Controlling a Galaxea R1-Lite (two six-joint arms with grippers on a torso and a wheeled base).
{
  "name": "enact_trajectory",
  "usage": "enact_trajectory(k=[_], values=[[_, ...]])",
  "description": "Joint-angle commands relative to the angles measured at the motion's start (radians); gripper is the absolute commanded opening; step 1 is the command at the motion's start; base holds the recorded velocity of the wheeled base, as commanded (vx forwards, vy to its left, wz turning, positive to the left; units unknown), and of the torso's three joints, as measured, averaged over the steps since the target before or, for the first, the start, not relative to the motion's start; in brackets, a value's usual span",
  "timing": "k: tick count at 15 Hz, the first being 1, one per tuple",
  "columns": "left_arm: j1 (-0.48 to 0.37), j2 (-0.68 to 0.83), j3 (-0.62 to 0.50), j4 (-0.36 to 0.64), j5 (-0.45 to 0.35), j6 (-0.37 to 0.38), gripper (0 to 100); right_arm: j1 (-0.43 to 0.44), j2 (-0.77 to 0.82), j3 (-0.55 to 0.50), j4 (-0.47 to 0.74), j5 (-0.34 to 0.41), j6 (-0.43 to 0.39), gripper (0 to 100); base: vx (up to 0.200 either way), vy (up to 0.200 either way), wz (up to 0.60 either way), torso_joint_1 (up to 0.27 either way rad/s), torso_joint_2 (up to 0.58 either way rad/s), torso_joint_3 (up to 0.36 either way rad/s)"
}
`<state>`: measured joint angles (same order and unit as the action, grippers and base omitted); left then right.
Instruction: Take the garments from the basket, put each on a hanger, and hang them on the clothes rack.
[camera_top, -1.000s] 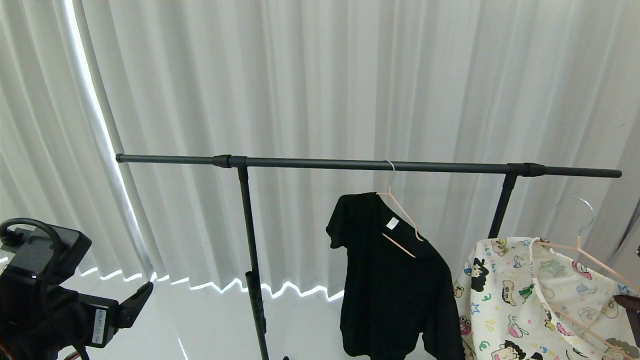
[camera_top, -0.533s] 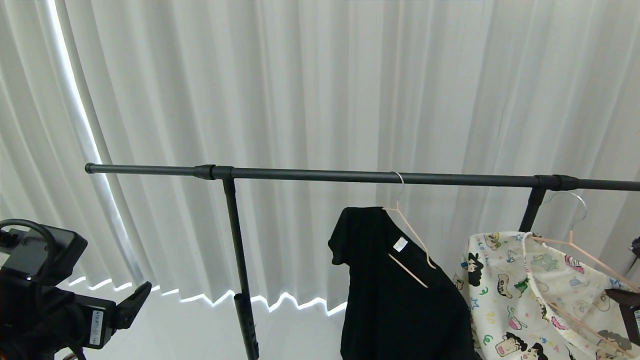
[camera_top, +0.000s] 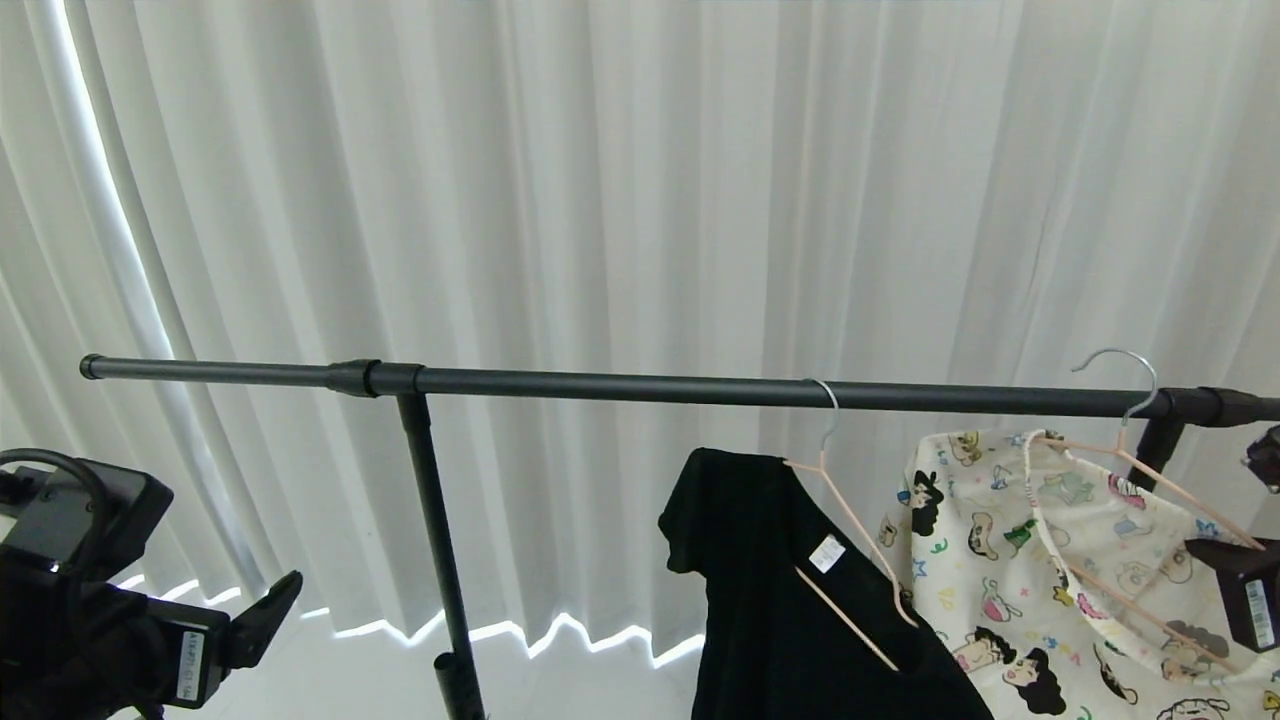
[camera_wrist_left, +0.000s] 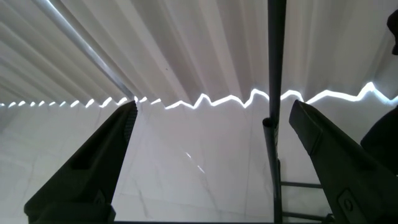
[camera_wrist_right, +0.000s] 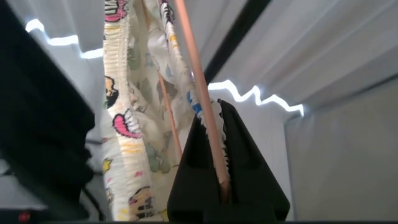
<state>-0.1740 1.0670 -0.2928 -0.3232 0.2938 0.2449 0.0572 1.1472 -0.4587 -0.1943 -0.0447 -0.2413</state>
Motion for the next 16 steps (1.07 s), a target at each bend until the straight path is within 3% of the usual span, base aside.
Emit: enact_trajectory(k=[1, 8, 15, 16], values=[[-0.005, -0.016, 0.012, 0.0, 0.001, 0.001, 100, 0.004, 0.075, -0.017, -0.03, 0.0, -0.001, 0, 0.0, 0.0, 0.0, 0.0, 0.0, 0.0], [-0.03, -0.035, 0.026, 0.0, 0.001, 0.001, 100, 0.004, 0.207, -0.028, -0.05, -0.003, 0.005, 0, 0.0, 0.0, 0.0, 0.0, 0.0, 0.0], [-0.05, -0.035, 0.026, 0.0, 0.001, 0.002, 100, 0.012, 0.206, -0.021, -0.059, -0.007, 0.005, 0, 0.0, 0.0, 0.0, 0.0, 0.0, 0.0], [-0.05, -0.035, 0.026, 0.0, 0.001, 0.002, 100, 0.013, 0.201, -0.021, -0.057, -0.007, 0.005, 100, 0.0, 0.0, 0.0, 0.0, 0.0, 0.0]])
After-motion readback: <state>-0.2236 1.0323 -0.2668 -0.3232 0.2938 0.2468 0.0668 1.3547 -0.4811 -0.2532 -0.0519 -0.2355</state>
